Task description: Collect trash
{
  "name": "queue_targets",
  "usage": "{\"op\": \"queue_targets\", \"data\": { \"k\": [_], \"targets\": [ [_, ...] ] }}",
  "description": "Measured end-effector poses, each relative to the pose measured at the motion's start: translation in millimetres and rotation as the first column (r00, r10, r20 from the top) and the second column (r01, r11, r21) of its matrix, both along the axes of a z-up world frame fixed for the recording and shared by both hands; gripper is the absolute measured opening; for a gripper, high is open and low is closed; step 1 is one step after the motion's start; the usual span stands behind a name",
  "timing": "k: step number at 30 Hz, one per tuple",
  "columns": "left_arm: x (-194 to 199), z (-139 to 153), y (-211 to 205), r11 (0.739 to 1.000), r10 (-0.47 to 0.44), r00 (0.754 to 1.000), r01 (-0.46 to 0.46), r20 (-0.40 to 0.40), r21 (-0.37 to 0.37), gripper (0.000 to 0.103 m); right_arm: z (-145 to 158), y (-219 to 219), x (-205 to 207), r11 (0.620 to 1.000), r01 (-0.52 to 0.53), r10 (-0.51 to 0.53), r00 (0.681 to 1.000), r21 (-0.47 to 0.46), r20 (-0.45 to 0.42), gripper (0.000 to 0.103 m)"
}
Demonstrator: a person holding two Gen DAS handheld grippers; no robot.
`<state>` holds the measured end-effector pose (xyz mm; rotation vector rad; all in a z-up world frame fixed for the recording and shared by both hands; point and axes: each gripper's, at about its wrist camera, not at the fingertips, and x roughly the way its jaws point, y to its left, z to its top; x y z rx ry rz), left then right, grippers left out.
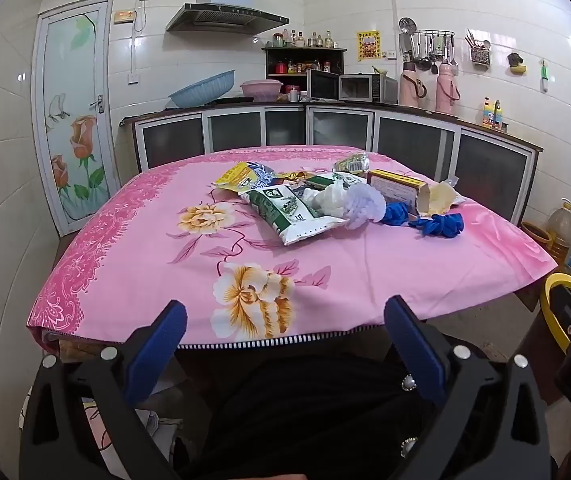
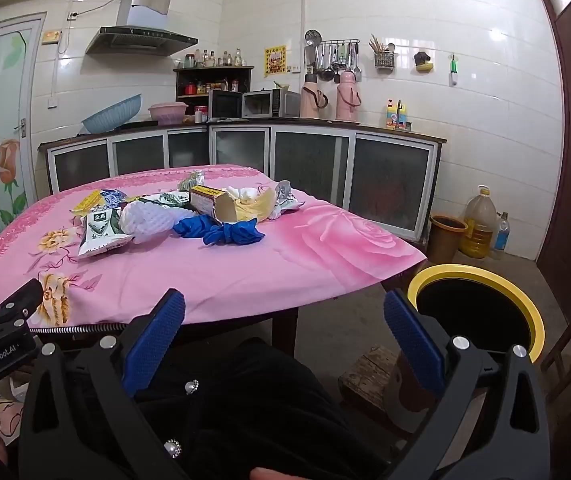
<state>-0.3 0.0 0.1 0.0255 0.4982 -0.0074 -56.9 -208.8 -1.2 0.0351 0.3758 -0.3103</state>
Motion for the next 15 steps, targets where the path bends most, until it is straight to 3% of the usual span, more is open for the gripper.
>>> {"op": "queue_targets", "data": {
  "k": [15],
  "targets": [
    [1.9, -2.1, -0.3, 1.000, 0.001, 1.000, -0.001, -0.006, -0.001, 0.095, 0.1, -1.1, 1.3, 1.000, 0.000, 0.000, 1.000, 0.000, -0.001, 0.095]
  ]
}}
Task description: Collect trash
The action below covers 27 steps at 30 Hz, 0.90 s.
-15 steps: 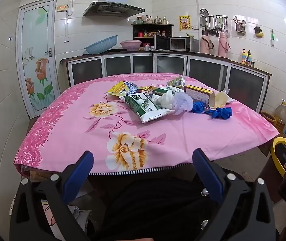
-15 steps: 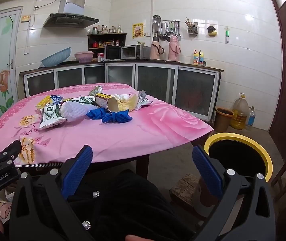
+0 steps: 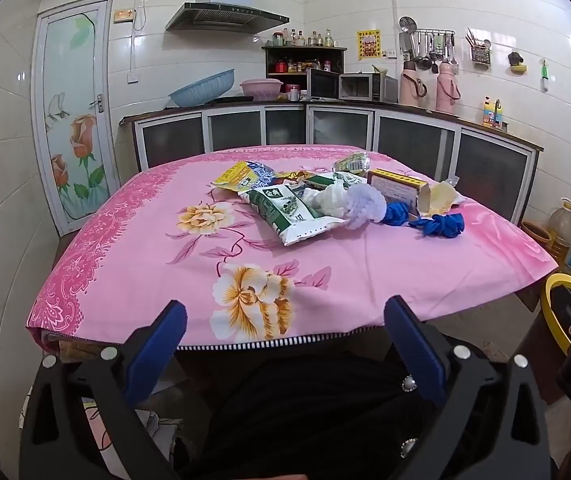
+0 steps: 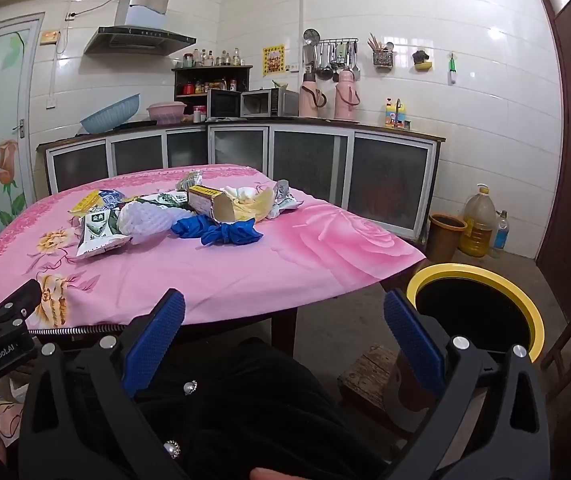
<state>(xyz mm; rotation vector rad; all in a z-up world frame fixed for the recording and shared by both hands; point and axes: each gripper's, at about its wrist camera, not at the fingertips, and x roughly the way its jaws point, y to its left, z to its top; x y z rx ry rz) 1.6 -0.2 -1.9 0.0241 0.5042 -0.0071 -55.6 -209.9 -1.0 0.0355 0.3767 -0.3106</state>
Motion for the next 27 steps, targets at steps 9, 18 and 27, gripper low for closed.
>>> {"op": "queue_targets", "data": {
  "k": [9, 18, 27],
  "targets": [
    [1.3, 0.4, -1.5, 1.000, -0.001, 1.000, 0.001, -0.005, 0.001, 0.095, -0.1, 0.1, 0.6, 1.000, 0.000, 0.000, 1.000, 0.001, -0.002, 0.095],
    [-0.6, 2.8, -1.3, 1.000, -0.009, 1.000, 0.009, -0.002, 0.006, 0.095, -0.2, 0.5, 0.0, 1.000, 0.002, -0.002, 1.000, 0.000, 0.000, 0.095],
    [-1.2, 2.1, -1.5, 1.000, -0.008, 1.000, 0.008, -0.004, 0.007, 0.095, -0.3, 0.5, -0.7, 1.000, 0.002, -0.002, 1.000, 0.001, 0.001, 0.095]
  ]
}}
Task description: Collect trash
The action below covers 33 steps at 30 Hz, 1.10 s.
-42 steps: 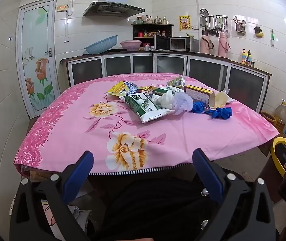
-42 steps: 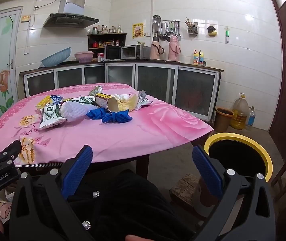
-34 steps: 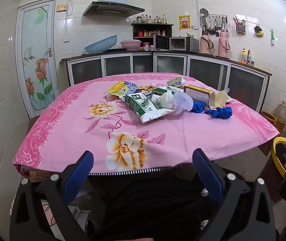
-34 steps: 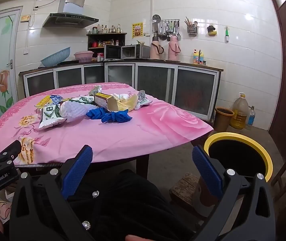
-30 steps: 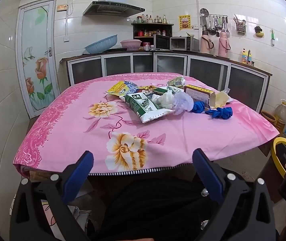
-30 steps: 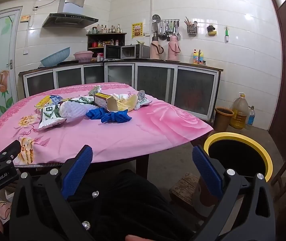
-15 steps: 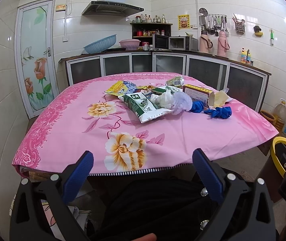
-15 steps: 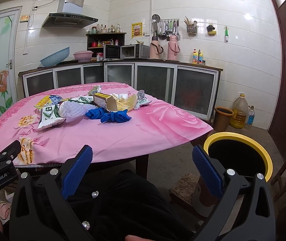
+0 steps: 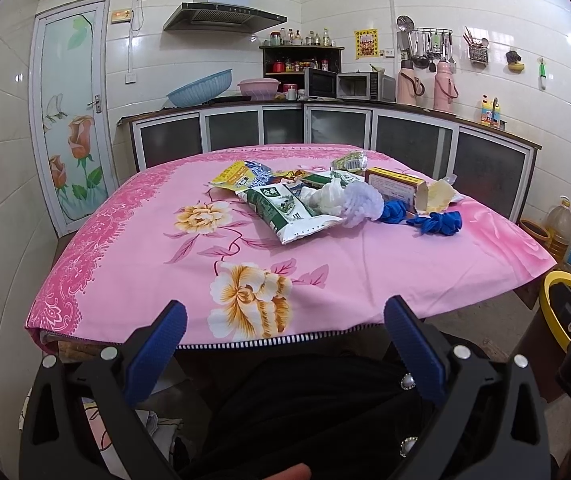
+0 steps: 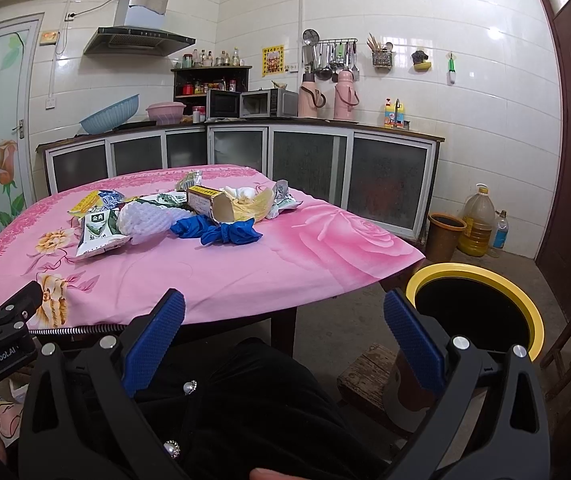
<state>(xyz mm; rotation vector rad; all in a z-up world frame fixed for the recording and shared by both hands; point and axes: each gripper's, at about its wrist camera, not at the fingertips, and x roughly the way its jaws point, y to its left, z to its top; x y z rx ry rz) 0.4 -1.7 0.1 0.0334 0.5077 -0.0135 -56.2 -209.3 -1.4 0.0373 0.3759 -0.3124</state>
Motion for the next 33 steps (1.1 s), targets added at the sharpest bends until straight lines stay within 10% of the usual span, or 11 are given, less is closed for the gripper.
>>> {"op": "queue_targets", "data": {
  "k": [33],
  "targets": [
    [1.9, -2.0, 1.3, 1.000, 0.000, 1.000, 0.000, -0.011, -0.007, 0.095, -0.3, -2.3, 0.2, 1.000, 0.002, -0.002, 1.000, 0.003, 0.000, 0.095]
  ]
}}
